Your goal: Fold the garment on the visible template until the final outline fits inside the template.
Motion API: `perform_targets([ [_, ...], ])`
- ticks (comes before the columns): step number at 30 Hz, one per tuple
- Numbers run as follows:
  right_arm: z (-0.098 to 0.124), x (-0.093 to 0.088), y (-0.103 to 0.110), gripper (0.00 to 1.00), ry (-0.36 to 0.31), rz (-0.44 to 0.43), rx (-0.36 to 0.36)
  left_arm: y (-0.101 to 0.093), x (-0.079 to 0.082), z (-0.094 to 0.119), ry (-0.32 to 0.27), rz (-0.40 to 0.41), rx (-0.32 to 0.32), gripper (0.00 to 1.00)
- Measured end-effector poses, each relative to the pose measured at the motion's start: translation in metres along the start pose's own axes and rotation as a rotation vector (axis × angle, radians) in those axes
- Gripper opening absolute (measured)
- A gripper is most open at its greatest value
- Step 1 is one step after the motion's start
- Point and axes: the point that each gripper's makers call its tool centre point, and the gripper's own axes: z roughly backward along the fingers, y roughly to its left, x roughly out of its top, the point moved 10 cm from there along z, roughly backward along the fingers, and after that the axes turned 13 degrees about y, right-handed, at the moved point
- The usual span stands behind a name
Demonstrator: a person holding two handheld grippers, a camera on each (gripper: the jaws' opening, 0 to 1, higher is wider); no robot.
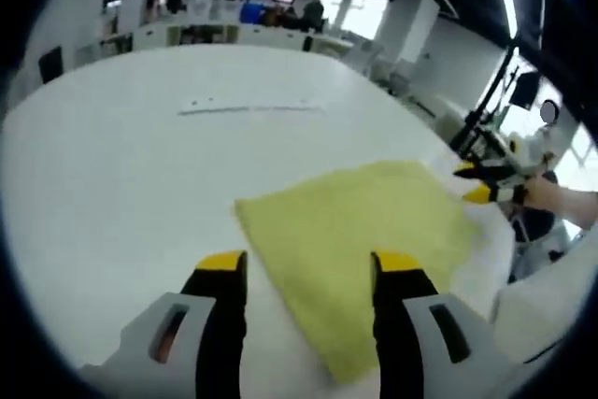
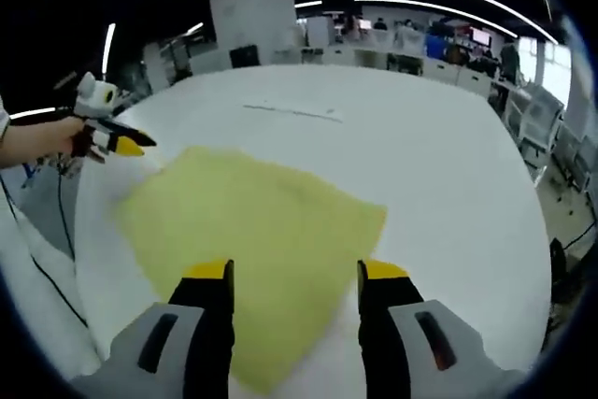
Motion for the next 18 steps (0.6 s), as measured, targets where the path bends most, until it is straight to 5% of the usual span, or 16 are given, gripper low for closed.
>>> perform_targets([
  [18,0.034,-0.033,0.022,0.64,0.002,-0.043,-0.023,-0.017,-0.041,0.040,-0.035,0.049,-0.033,0.61],
])
